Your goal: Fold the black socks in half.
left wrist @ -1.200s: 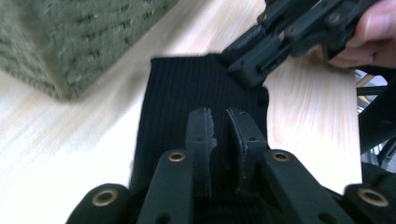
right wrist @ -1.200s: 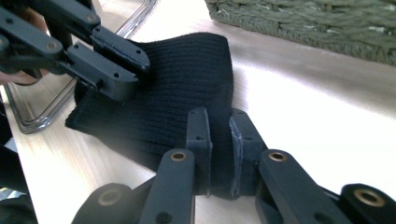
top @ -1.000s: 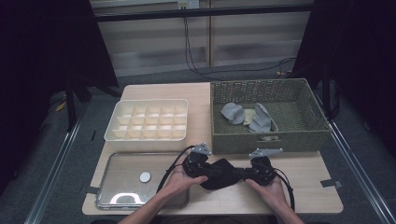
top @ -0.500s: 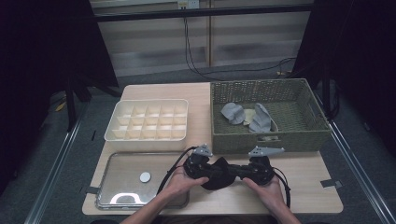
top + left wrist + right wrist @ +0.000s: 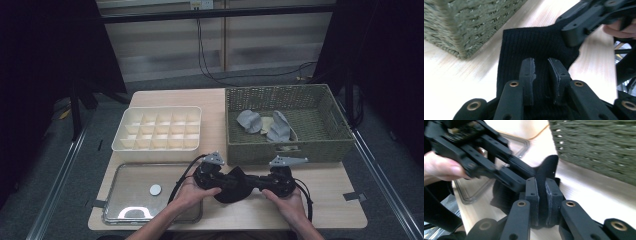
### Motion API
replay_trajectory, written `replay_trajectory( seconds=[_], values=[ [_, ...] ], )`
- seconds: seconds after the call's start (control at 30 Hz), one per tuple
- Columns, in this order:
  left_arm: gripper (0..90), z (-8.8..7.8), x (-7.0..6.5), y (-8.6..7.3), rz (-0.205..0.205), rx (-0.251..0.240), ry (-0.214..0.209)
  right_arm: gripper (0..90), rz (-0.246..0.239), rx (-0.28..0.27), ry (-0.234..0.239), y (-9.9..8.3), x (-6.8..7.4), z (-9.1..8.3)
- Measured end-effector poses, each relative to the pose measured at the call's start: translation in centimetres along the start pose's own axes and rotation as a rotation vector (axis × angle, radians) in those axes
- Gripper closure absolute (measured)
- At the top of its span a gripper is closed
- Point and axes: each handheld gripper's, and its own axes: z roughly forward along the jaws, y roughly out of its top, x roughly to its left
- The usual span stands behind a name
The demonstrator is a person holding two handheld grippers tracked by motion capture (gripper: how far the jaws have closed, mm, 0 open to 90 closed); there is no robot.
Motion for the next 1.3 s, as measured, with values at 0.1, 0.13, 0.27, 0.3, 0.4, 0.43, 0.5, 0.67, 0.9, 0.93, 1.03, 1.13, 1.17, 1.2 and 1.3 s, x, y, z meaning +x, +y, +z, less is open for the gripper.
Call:
replay_trajectory(
  seconds=[0.1,0.13,0.27,0.3,0.4,0.43,0.5,0.67,0.9,0.93,1.03,1.13,1.17,1.2,1.3],
  values=[
    [72.1,-1.3,-0.2,-0.1,-0.004,-0.015,0.012,82.7,0.004,-0.007,-0.01,-0.1,-0.1,-0.4],
    [71.6,-1.7,-0.2,-0.2,0.0,-0.021,0.017,82.7,0.002,-0.011,-0.016,0.0,-0.1,-0.6],
    [71.0,-3.2,-0.2,-1.1,-0.004,-0.014,0.024,82.6,-0.008,-0.018,-0.032,0.1,-0.3,-1.1],
    [71.2,-3.4,-0.2,-1.5,-0.002,-0.002,0.023,82.6,-0.006,-0.022,-0.04,0.1,-0.4,-1.1],
    [72.5,-2.8,-0.1,-2.3,0.004,0.025,0.014,82.5,-0.008,-0.023,-0.043,0.1,-0.4,-1.1],
    [73.1,-2.4,0.0,-2.1,0.006,0.037,0.001,82.5,-0.008,-0.021,-0.039,0.1,-0.4,-1.1],
    [74.1,-2.0,0.2,-2.0,0.0,0.026,-0.004,82.4,-0.02,-0.017,-0.04,0.2,-0.1,-0.8],
    [74.4,-1.3,0.2,-2.1,0.003,0.063,0.003,82.2,-0.039,-0.019,-0.015,0.5,0.5,-0.2],
    [76.3,-1.3,0.2,-2.3,0.002,0.074,0.006,81.8,-0.068,-0.005,0.013,0.8,1.9,1.3],
    [76.5,-1.2,0.2,-2.3,-0.001,0.07,0.003,81.8,-0.077,-0.001,0.02,0.9,2.1,1.5],
    [77.7,-1.4,0.2,-2.3,0.005,0.084,0.011,81.6,-0.089,0.016,0.058,0.8,2.8,2.3],
    [78.5,-1.3,0.0,-2.4,0.015,0.081,0.026,81.6,-0.095,0.042,0.075,0.5,3.1,2.8],
    [79.0,-1.3,0.0,-2.4,0.015,0.079,0.029,81.6,-0.093,0.047,0.081,0.4,3.2,2.9],
    [79.3,-1.3,0.0,-2.5,0.012,0.076,0.029,81.5,-0.097,0.051,0.087,0.3,3.2,3.1],
    [80.6,-1.2,0.0,-2.6,0.011,0.073,0.034,81.6,-0.093,0.067,0.101,0.0,3.4,3.5]
  ],
)
